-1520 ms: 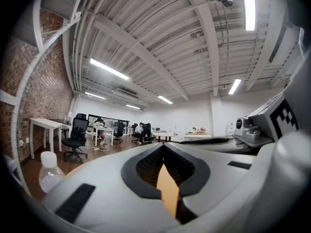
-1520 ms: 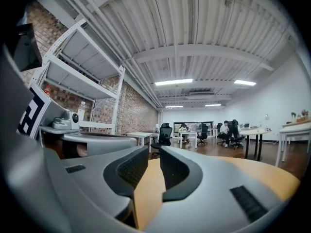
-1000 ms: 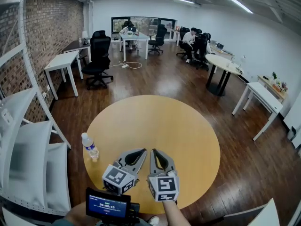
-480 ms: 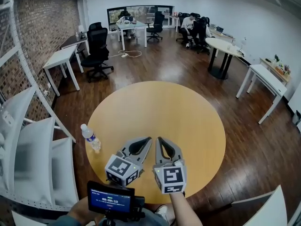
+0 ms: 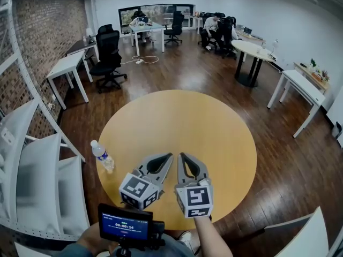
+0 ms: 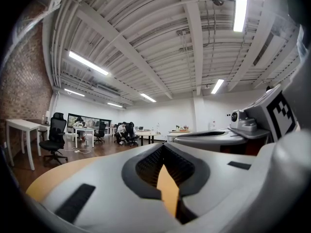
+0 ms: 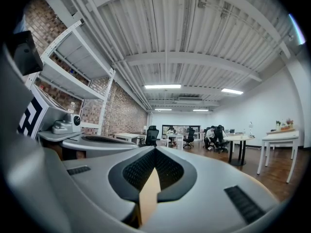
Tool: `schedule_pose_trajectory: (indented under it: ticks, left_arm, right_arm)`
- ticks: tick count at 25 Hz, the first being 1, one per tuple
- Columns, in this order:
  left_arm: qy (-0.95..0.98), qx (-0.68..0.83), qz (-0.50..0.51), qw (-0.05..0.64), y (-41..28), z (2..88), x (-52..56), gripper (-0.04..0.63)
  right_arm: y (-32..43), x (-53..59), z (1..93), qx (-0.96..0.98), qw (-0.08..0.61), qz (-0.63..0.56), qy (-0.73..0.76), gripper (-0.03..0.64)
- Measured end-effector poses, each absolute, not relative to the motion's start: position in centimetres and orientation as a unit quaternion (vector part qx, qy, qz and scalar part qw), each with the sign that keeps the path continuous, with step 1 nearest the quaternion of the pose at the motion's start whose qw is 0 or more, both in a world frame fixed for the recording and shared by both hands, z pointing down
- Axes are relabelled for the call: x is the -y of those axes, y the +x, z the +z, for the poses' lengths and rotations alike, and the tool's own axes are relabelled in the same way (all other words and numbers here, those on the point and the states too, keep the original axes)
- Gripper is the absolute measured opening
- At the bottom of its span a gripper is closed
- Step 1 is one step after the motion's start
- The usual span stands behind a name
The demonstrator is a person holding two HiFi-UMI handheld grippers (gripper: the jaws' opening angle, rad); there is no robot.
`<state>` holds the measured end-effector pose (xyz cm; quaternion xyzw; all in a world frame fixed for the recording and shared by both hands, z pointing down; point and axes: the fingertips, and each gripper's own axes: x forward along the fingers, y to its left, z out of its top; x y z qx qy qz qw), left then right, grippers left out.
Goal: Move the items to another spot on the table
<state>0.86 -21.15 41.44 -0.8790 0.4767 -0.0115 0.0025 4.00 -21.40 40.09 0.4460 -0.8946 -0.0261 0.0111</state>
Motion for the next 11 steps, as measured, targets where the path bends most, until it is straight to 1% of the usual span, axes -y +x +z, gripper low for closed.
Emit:
schedule_pose_trajectory:
  ticks: [11]
  left_arm:
    - [-0.881,-0.474,-0.012,0.002,0.75,41.88,21.09,0.005]
  right_arm:
    - [3.72,21.28,40.58,0.895,0.019,-0.02,0.445,0.002]
